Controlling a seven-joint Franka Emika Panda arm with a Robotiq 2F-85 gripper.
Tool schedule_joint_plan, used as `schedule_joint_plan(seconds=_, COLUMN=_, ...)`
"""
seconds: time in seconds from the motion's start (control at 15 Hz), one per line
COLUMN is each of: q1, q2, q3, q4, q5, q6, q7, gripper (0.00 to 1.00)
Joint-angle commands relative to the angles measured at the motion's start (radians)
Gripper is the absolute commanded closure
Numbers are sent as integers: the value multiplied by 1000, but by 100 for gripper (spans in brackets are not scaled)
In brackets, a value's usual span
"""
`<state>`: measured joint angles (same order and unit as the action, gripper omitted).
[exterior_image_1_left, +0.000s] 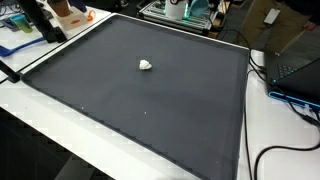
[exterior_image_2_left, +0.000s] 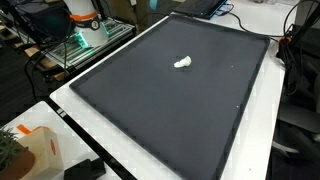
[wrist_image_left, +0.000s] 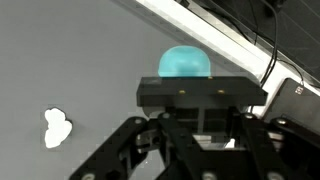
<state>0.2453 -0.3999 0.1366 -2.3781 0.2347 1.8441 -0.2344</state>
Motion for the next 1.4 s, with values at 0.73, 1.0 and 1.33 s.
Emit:
schedule_joint_plan(seconds=0.73, q1=-83, q2=89, q3=-68, q4=190, q5=83, q6=-206, q7=-97, gripper=1)
schedule_joint_plan(seconds=1.0, q1=-59, q2=83, q3=-5, q4=102, q5=-4, q6=111, q7=-65, gripper=0)
schedule_joint_plan(seconds=1.33, q1=-82, q2=50, q3=4, q4=-111, q5=-38, q6=548, q7=39, gripper=0)
